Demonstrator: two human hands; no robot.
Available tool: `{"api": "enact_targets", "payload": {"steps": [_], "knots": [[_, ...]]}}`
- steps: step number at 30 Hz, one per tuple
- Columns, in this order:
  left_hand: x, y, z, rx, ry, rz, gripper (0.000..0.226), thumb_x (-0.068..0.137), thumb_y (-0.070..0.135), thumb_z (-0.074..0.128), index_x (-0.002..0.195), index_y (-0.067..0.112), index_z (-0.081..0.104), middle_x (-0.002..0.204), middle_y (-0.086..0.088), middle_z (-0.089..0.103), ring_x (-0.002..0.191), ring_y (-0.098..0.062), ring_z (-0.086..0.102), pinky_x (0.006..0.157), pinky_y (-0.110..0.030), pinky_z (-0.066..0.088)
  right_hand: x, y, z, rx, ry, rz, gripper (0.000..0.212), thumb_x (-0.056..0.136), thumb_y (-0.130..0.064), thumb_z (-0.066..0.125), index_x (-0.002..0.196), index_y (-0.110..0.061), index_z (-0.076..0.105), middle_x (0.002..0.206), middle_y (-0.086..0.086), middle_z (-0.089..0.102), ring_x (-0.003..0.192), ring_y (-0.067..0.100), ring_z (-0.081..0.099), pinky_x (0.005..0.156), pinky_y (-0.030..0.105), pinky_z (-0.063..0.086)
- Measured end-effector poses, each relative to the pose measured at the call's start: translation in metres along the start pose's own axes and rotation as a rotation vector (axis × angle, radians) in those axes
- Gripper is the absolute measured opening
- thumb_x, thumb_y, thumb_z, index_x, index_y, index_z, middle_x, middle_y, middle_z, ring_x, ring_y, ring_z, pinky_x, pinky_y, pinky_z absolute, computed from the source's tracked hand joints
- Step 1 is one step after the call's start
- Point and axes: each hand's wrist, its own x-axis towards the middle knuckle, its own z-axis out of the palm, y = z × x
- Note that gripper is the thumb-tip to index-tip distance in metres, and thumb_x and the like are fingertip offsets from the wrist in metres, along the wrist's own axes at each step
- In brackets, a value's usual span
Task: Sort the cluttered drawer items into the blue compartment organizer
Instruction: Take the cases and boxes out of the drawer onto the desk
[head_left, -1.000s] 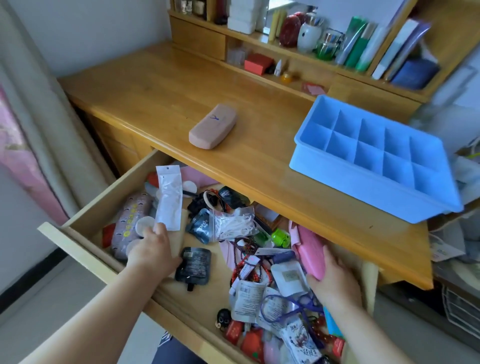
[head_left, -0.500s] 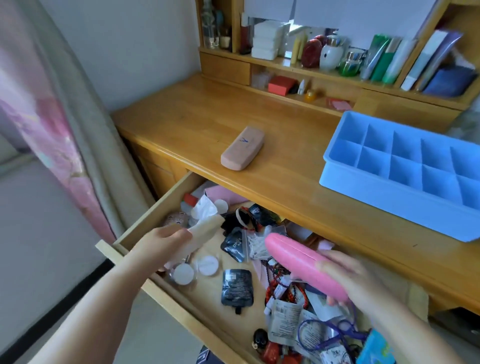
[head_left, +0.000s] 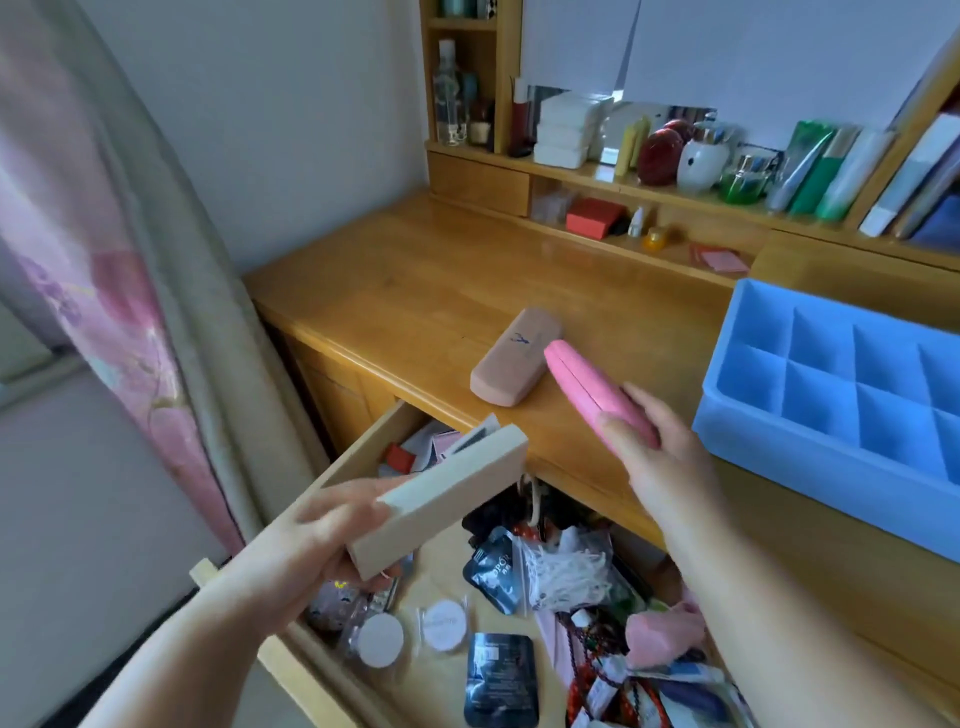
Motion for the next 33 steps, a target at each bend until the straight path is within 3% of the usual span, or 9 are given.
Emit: {"api": "enact_targets", "payload": {"steps": [5, 8, 11, 14, 17, 20, 25, 29, 33], "knots": [[-0.012, -0.011, 0.003, 0.170, -0.021, 0.121, 0.056, 0.067, 0.044, 0.068, 0.121, 0.031, 0.064, 0.107, -0.023, 0.066, 0.088, -0.024, 0.061, 0.074, -0.024, 0.050, 0.040, 0.008, 0.023, -0.445, 0.124, 0.003, 0.066, 0.082, -0.050, 0.061, 0.141, -0.040, 0.035, 0.129, 0.007, 0.044, 0.111, 0.027, 0.052, 0.087, 0.036, 0.047], [-0.021, -0.015, 0.001, 0.178, 0.000, 0.138, 0.053, 0.065, 0.044, 0.068, 0.117, 0.037, 0.065, 0.101, -0.014, 0.069, 0.079, -0.017, 0.063, 0.069, -0.022, 0.051, 0.045, 0.010, 0.027, -0.641, 0.080, -0.002, 0.071, 0.084, -0.051, 0.059, 0.146, -0.034, 0.029, 0.139, 0.010, 0.036, 0.123, 0.030, 0.043, 0.096, 0.039, 0.041], [-0.027, -0.018, -0.001, 0.207, 0.006, 0.137, 0.051, 0.064, 0.043, 0.068, 0.115, 0.043, 0.065, 0.108, -0.001, 0.071, 0.087, -0.015, 0.067, 0.075, -0.025, 0.053, 0.020, 0.008, 0.027, -0.605, 0.122, -0.358, 0.062, 0.085, -0.045, 0.060, 0.141, -0.028, 0.040, 0.146, 0.000, 0.035, 0.132, 0.017, 0.035, 0.104, 0.031, 0.036], [-0.028, -0.017, -0.001, 0.260, -0.020, 0.118, 0.050, 0.063, 0.042, 0.069, 0.113, 0.045, 0.065, 0.115, 0.005, 0.069, 0.097, -0.016, 0.066, 0.082, -0.032, 0.052, -0.016, -0.001, 0.031, -0.246, -0.391, -0.472, 0.055, 0.079, -0.056, 0.058, 0.131, -0.038, 0.051, 0.129, -0.027, 0.050, 0.118, -0.013, 0.043, 0.095, 0.003, 0.033], [-0.028, -0.013, 0.000, 0.290, -0.048, 0.103, 0.048, 0.062, 0.037, 0.071, 0.109, 0.041, 0.068, 0.113, 0.003, 0.070, 0.093, -0.021, 0.065, 0.078, -0.033, 0.049, -0.032, 0.003, 0.036, -0.179, -0.770, -0.205, 0.040, 0.079, -0.053, 0.062, 0.118, -0.045, 0.059, 0.125, -0.026, 0.056, 0.115, -0.013, 0.047, 0.096, 0.011, 0.037], [-0.026, -0.011, 0.003, 0.322, -0.107, 0.087, 0.040, 0.067, 0.023, 0.073, 0.106, 0.034, 0.072, 0.107, -0.001, 0.072, 0.082, -0.013, 0.066, 0.069, -0.021, 0.051, -0.033, 0.013, 0.034, -0.223, -0.677, -0.142, 0.015, 0.089, -0.031, 0.062, 0.100, -0.031, 0.071, 0.101, -0.015, 0.069, 0.086, -0.010, 0.058, 0.076, 0.010, 0.042], [-0.023, -0.010, -0.004, 0.289, -0.246, 0.043, 0.043, 0.062, 0.019, 0.075, 0.105, 0.021, 0.073, 0.100, -0.007, 0.070, 0.075, -0.013, 0.061, 0.064, -0.021, 0.049, -0.045, 0.028, 0.017, -0.108, -0.370, 0.017, 0.029, 0.096, -0.026, 0.050, 0.077, -0.005, 0.057, 0.055, 0.001, 0.059, 0.054, 0.010, 0.058, 0.054, 0.025, 0.044], [-0.021, -0.011, -0.030, 0.030, -0.129, 0.072, 0.055, 0.055, 0.026, 0.073, 0.108, 0.011, 0.071, 0.099, -0.016, 0.070, 0.081, -0.020, 0.067, 0.070, -0.025, 0.056, -0.065, 0.048, -0.009, 0.007, -0.289, 0.071, 0.036, 0.096, -0.028, 0.051, 0.063, -0.012, 0.050, 0.058, -0.003, 0.039, 0.058, 0.017, 0.058, 0.053, 0.020, 0.049], [-0.004, -0.012, -0.040, -0.256, 0.028, 0.170, 0.052, 0.074, 0.023, 0.059, 0.121, 0.001, 0.060, 0.108, -0.022, 0.066, 0.085, -0.023, 0.067, 0.076, -0.034, 0.059, -0.080, 0.069, -0.021, -0.140, -0.394, 0.257, 0.023, 0.095, -0.024, 0.054, 0.079, -0.011, 0.063, 0.063, -0.001, 0.045, 0.056, 0.013, 0.063, 0.058, 0.025, 0.055]]}}
